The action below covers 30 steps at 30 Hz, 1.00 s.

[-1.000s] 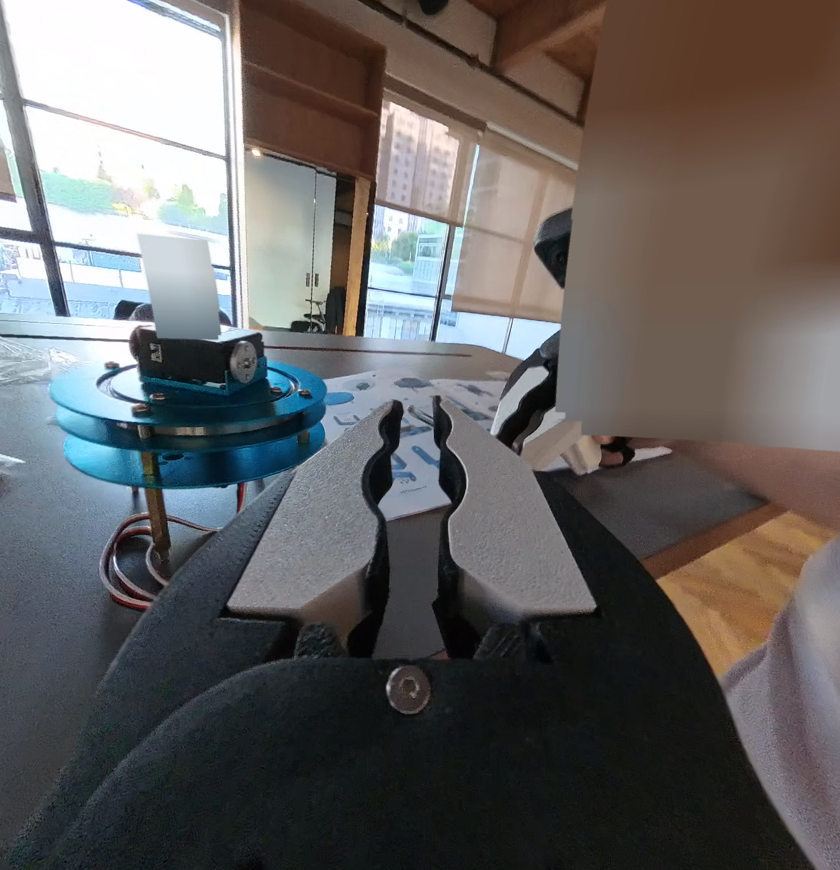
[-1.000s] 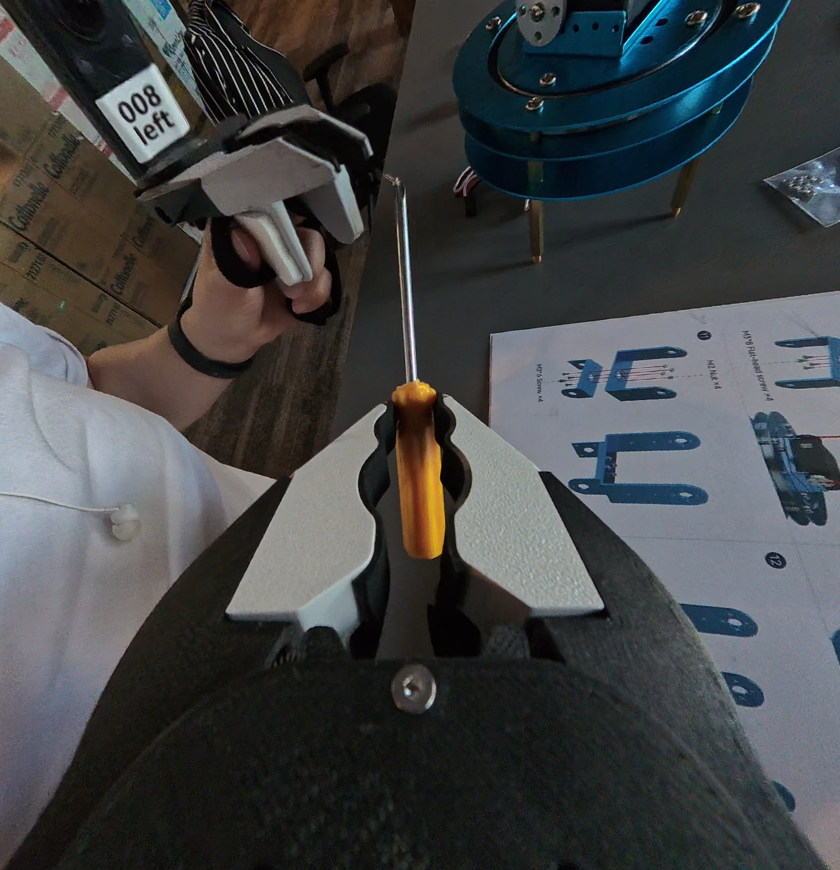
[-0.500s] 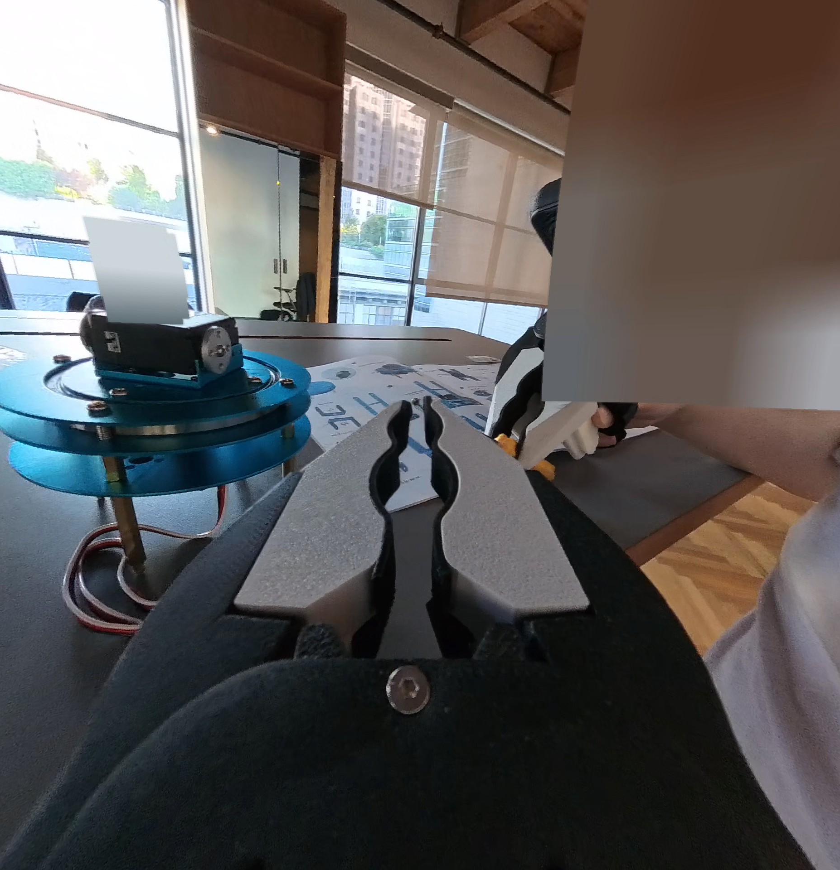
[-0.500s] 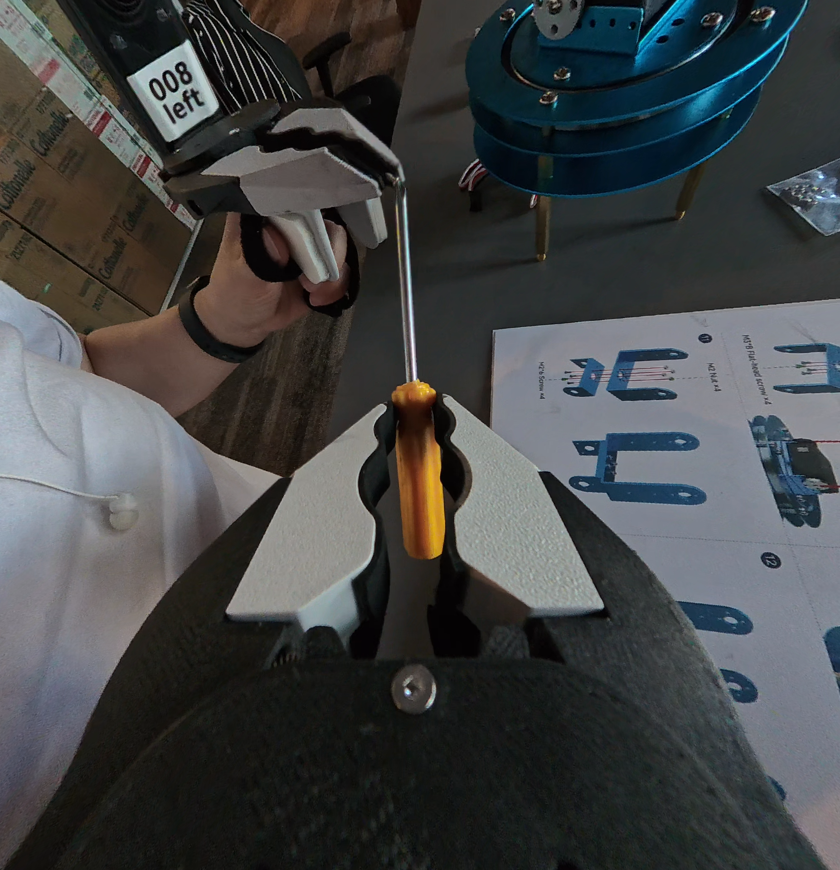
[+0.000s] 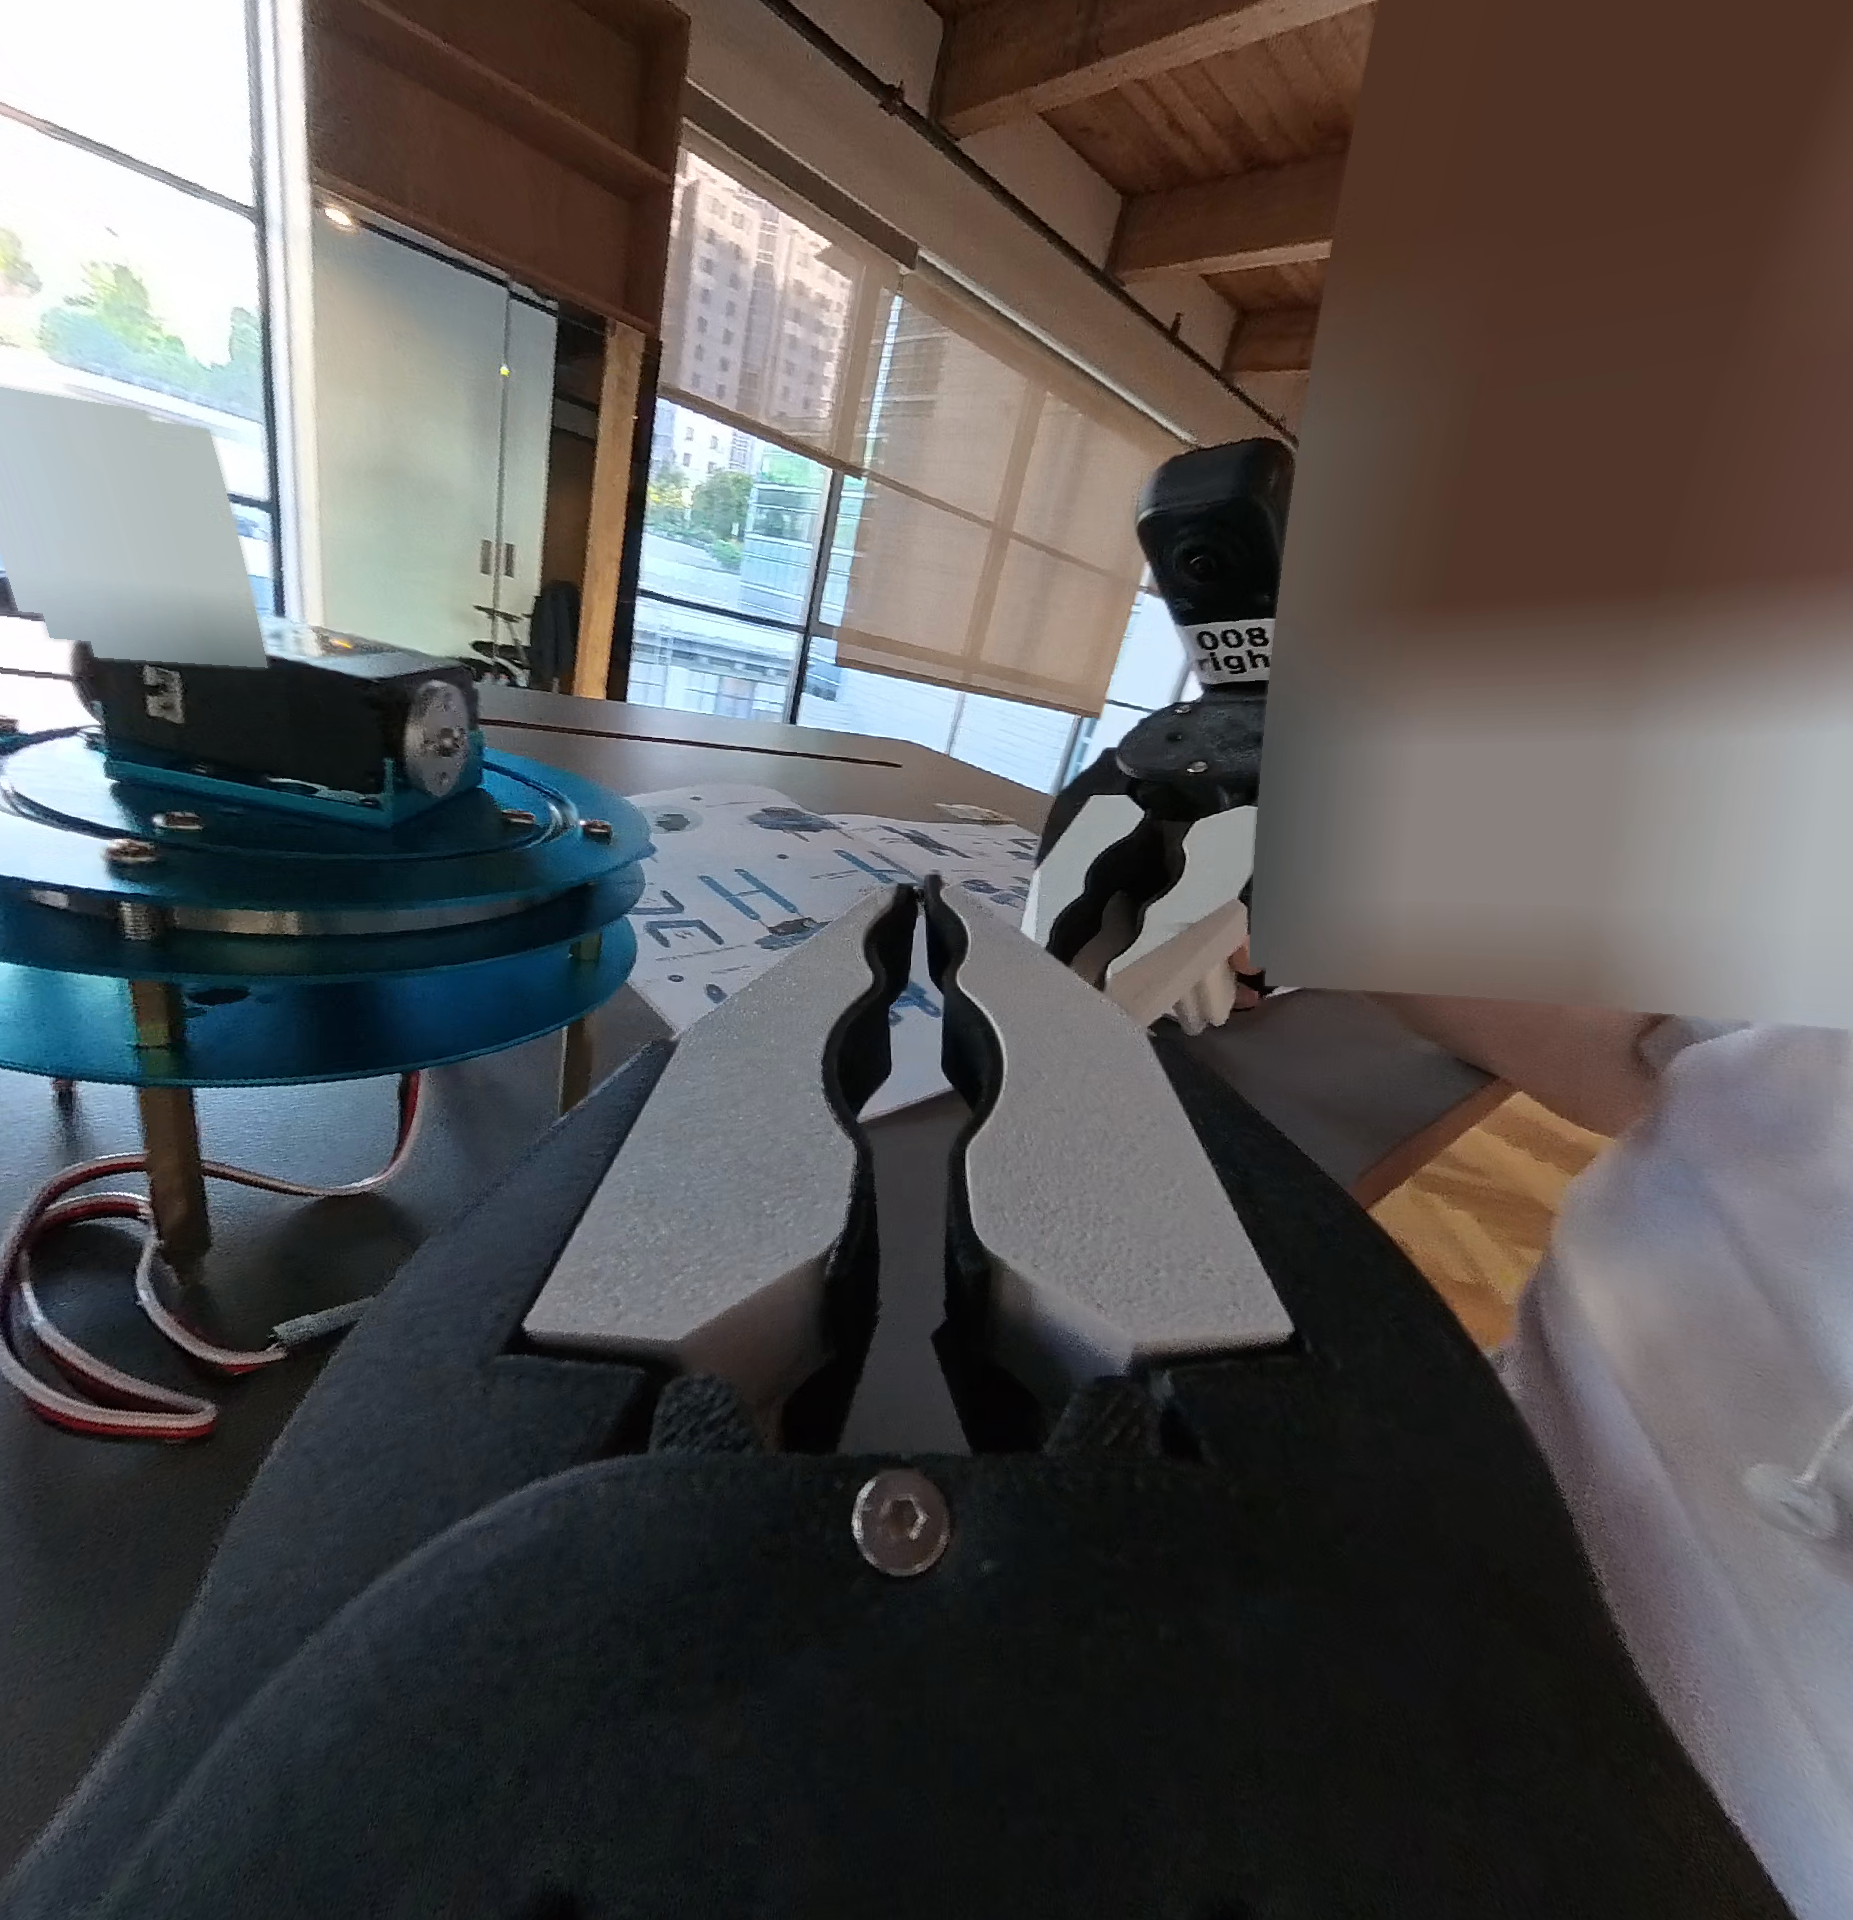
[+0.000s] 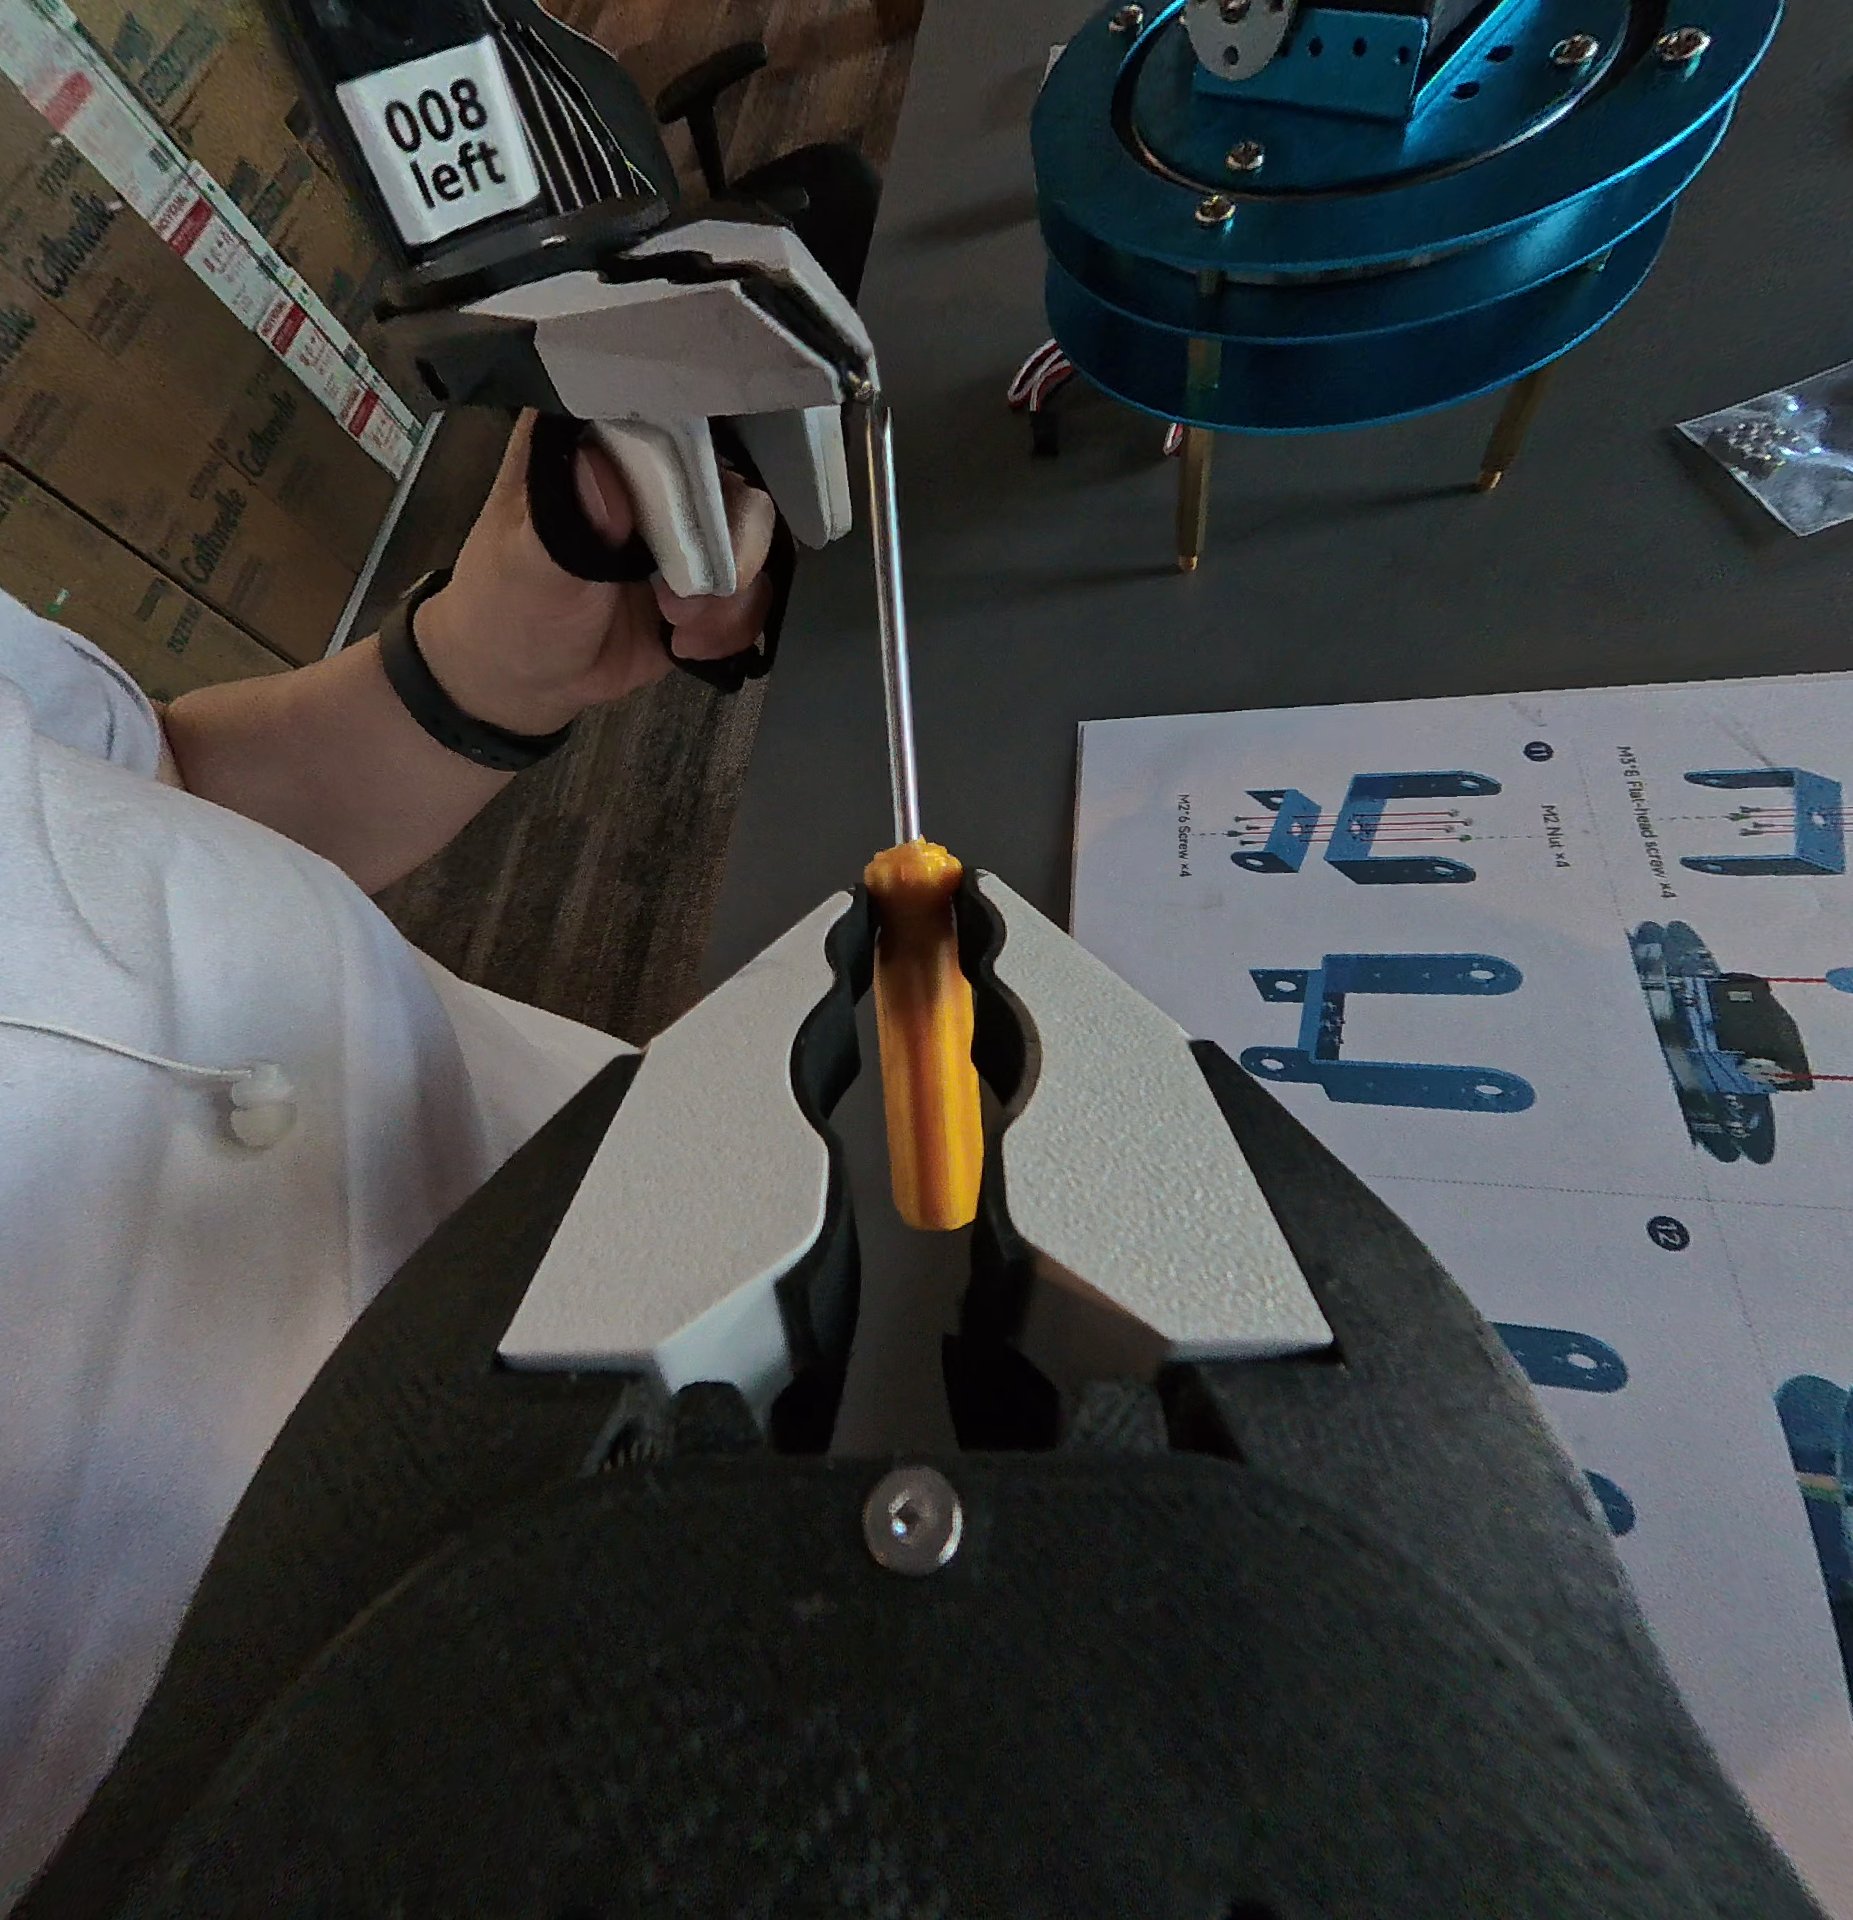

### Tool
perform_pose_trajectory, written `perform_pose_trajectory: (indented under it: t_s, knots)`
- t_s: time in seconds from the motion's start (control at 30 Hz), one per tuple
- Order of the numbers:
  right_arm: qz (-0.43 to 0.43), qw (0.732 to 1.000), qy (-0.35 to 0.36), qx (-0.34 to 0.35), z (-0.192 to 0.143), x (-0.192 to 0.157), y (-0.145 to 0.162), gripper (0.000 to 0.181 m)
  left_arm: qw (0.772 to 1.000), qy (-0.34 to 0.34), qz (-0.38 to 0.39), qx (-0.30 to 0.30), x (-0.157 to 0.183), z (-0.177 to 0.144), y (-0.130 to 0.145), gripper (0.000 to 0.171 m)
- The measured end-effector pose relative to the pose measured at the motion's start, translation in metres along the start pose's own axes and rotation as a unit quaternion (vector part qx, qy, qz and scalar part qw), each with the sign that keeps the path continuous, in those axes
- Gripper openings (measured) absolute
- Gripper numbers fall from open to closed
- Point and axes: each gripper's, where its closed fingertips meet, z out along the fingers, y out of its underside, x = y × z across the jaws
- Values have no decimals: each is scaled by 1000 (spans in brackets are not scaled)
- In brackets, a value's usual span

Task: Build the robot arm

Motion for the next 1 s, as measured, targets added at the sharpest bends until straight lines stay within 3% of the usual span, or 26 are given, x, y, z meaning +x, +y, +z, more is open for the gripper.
perform_pose_trajectory:
  t_s: [0.13,0.27,0.4,0.63,1.0]
  knots:
    - [-15,1000,5,-3,-1,1,1,15,1000,15,-24,-3,-1,-1,0,0]
    - [-75,996,56,-3,-5,10,-2,15,994,61,-93,6,2,-4,-5,0]
    - [-209,963,169,-21,-13,28,-4,15,982,92,-164,-7,2,-4,-3,0]
    - [-338,903,262,-31,-18,37,-9,14,973,78,-207,-68,-1,3,15,0]
    - [-348,897,270,-39,-15,38,-8,14,966,90,-237,-58,-5,1,16,0]
